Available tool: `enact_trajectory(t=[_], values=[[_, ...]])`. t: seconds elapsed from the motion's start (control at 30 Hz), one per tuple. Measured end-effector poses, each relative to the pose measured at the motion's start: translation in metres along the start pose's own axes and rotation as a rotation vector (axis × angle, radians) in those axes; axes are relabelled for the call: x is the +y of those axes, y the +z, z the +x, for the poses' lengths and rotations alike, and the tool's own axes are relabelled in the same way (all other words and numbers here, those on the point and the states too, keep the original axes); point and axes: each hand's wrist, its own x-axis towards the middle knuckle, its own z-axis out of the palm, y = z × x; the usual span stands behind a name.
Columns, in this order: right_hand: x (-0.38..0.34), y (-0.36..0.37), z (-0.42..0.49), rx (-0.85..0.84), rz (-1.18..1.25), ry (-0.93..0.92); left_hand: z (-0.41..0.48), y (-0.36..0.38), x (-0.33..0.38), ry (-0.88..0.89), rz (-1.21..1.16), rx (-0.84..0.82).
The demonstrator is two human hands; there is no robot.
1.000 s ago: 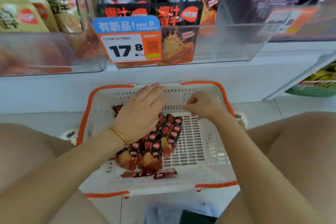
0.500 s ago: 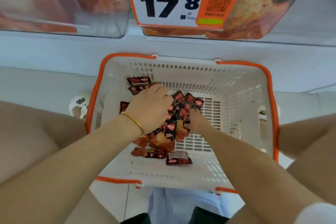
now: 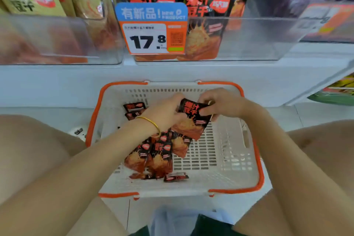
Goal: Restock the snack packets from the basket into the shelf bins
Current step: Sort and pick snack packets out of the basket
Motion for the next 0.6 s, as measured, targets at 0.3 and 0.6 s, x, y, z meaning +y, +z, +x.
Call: enact_trajectory(t=[0.3,0.6], values=[[-0.055,-0.039,-0.103,0.345,0.247,-0.248,-0.04,-0.078,0.097,0.244,-0.322,0.407],[-0.114,-0.155,-0.076,0.969,0.239,-0.367,-0.007,-0.123,0.109,0.342,0.528,0.912]])
